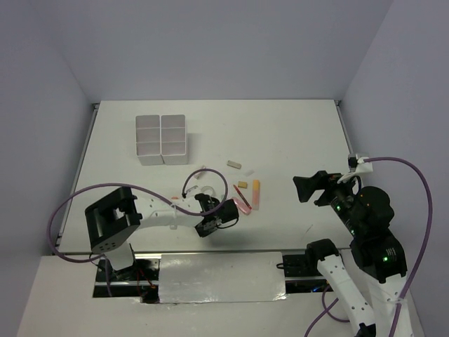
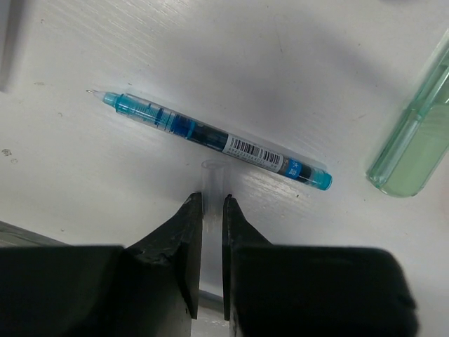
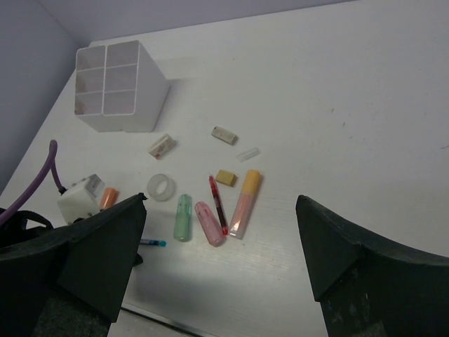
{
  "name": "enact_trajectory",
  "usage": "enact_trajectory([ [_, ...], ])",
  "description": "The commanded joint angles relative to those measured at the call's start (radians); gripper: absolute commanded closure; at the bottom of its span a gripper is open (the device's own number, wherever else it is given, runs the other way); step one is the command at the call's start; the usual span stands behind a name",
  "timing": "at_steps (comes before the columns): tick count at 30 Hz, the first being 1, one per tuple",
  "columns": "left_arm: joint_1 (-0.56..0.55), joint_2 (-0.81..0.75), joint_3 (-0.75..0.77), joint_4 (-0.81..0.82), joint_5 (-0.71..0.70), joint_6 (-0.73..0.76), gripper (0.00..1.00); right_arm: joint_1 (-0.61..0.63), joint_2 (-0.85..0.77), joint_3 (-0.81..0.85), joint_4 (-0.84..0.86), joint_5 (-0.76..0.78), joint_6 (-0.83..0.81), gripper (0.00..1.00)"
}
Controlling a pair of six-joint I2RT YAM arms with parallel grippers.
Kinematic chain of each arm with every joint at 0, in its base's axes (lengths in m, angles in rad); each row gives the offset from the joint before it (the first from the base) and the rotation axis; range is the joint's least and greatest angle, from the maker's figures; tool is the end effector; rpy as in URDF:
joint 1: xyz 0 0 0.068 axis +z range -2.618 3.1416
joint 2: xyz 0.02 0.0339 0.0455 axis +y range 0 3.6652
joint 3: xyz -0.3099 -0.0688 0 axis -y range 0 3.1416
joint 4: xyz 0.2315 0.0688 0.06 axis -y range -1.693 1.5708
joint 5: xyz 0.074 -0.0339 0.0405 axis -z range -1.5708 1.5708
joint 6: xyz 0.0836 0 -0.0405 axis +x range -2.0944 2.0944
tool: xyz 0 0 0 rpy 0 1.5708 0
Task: Sort the stationery into containers
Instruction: Pick up the pen cap from the center of the board, then pick up the pen from the center of the board.
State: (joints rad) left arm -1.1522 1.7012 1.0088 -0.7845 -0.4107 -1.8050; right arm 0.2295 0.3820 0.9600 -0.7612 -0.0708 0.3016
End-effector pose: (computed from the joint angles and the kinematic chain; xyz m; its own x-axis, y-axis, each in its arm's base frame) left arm 0.1487 -0.2522 0.1692 -0.7061 -0.6069 -0.3649 -0.5845 0.7904 -0.1834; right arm 0.0457 0.0167 0.3771 -0.2569 0.2443 -0.9351 -0.2287 0.9247 0.3044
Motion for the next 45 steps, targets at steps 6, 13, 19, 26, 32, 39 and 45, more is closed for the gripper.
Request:
enact_trajectory([
  [6, -0.069, -0.053, -0.023, -0.028, -0.023, -0.023, 1.0, 0.007, 0.018, -0.032, 0.088, -0.136, 0.011, 0.05],
  [13, -0.096, -0.205, -0.05, -0.091, -0.115, -0.033, 1.0, 0.008, 0.04, -0.081, 0.137, -0.182, 0.028, 0.04],
  [19, -0.118, -0.392, -0.026, -0.251, -0.25, -0.067, 1.0, 0.011, 0.104, -0.148, 0.192, -0.288, -0.018, 0.14],
  [26, 0.035, -0.649, 0.02, -0.434, -0.399, 0.054, 1.0, 0.486, 0.421, -0.25, 0.326, -0.168, -0.131, 0.14],
  [32, 0.525, -0.822, 0.028, -0.182, -0.187, 0.651, 1.0, 0.836, 0.823, -0.077, 0.378, 0.043, -0.286, 0.15],
  [39, 0.664, -0.873, 0.146, -0.223, -0.181, 0.786, 1.0, 0.889, 1.135, 0.051, 0.444, 0.038, -0.482, 0.13],
  [45, 0.666, -0.926, 0.157, -0.229, -0.172, 0.822, 1.0, 0.892, 1.296, 0.141, 0.432, 0.003, -0.544, 0.2],
])
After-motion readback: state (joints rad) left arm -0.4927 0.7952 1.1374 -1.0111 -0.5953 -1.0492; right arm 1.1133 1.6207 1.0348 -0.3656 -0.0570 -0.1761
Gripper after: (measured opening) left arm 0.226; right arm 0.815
